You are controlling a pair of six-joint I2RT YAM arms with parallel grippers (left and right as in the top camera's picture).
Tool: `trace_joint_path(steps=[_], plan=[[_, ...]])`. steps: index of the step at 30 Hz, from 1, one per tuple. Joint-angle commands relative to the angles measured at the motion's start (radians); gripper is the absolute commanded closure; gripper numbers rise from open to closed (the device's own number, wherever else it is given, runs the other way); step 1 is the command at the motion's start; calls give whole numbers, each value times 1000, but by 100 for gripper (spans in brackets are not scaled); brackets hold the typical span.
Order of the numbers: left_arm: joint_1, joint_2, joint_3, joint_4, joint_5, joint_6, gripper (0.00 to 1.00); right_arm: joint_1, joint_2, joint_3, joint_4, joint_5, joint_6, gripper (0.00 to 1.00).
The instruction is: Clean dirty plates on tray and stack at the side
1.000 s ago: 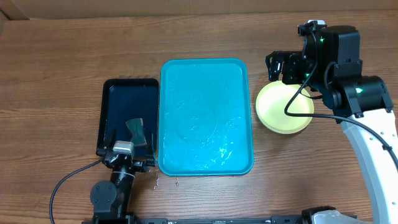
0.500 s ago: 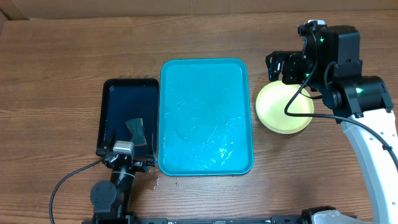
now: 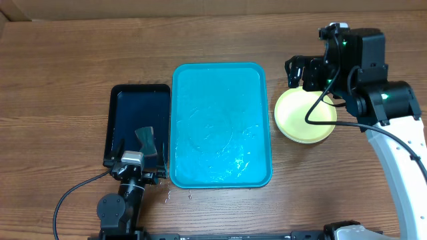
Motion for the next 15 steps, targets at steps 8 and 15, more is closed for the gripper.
trace_joint_path(steps=[8, 15], plan=[[-3, -9, -3, -3, -14, 23, 0, -6, -253, 12, 83, 87, -9, 0], [-3, -9, -3, -3, -14, 23, 0, -34, -450, -67, 84, 102, -68, 0]])
